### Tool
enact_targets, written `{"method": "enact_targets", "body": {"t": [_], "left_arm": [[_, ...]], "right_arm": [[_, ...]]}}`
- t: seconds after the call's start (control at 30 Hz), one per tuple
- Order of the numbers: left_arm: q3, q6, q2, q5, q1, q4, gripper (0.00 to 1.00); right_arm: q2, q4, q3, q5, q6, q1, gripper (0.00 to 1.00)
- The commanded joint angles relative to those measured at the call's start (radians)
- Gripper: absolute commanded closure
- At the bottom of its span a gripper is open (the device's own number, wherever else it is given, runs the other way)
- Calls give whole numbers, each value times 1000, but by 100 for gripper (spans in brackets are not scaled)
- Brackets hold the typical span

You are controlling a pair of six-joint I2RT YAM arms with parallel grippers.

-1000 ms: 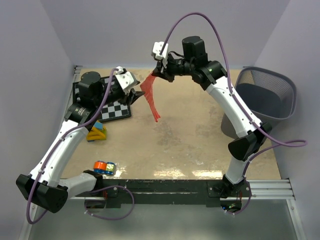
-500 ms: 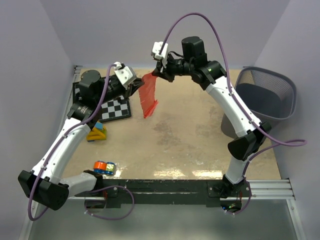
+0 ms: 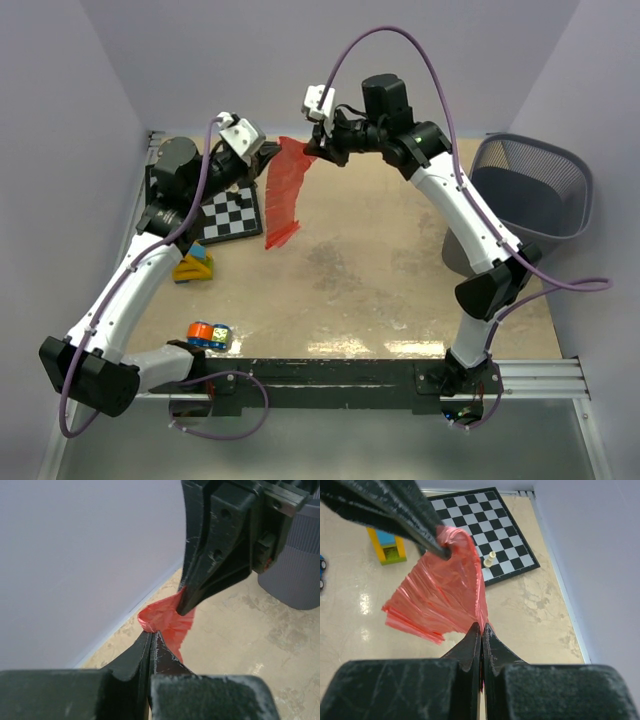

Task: Put the trash bags into the trash bin
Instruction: Unfold the trash bag at the center of the board.

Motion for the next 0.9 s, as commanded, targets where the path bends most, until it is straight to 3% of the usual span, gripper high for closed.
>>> {"method": "enact_targets", "body": {"t": [0.0, 0.07, 0.17, 0.23, 0.57, 0.73, 0.87], "left_arm": [[7, -60, 6, -38, 29, 71, 100], [4, -59, 4, -39, 35, 71, 100], [1, -59, 4, -38, 39, 72, 100], [-2, -60, 3, -33, 39, 74, 100], [-14, -54, -2, -26, 39, 63, 100], [-14, -59, 0, -3, 39, 65, 80], [-16, -71, 0, 7, 39, 83, 80]], "right_arm": [[22, -41, 61, -65, 24, -12, 100], [44, -79, 91, -83, 31, -22, 100], [45, -79, 92, -74, 35, -29, 86], [45, -73, 87, -69, 33, -29, 84], [67, -59, 124, -124, 41, -29, 100], [75, -56, 133, -129, 53, -29, 100], [72, -55, 133, -125, 53, -29, 100]]}}
